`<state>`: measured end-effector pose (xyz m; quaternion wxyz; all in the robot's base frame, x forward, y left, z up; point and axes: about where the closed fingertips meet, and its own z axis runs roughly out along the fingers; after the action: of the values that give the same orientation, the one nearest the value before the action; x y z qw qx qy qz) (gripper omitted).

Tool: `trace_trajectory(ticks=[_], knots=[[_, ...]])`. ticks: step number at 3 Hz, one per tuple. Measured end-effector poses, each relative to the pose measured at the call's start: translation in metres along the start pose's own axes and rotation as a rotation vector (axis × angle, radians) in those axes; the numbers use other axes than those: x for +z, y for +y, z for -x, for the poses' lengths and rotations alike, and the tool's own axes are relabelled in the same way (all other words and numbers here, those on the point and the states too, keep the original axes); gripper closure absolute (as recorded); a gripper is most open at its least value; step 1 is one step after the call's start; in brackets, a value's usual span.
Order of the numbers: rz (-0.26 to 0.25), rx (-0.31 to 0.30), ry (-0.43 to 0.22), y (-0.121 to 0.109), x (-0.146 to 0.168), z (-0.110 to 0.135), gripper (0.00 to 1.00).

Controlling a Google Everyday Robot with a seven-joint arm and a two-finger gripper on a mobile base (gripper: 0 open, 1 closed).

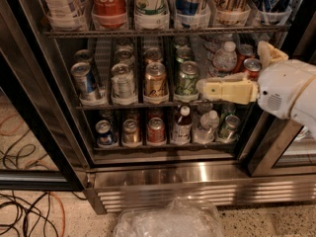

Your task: Pick pepsi can from top shelf of fridge

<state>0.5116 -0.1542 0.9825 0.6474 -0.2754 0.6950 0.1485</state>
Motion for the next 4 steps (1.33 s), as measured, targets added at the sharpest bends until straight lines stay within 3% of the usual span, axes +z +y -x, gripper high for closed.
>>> trace_trajectory(ticks=[1,2,3,4], knots=[[-0.12,0.064,-0.059,-0.011,-0.01,-0.009,0.0],[-0.119,0.045,-0.091,0.004,-0.005,0.01,0.0],[-0.119,0.045,-0.091,0.004,-0.005,0.01,0.0],[-0.148,0.082,-0.12,0.005,-0.002,0.012,0.0]])
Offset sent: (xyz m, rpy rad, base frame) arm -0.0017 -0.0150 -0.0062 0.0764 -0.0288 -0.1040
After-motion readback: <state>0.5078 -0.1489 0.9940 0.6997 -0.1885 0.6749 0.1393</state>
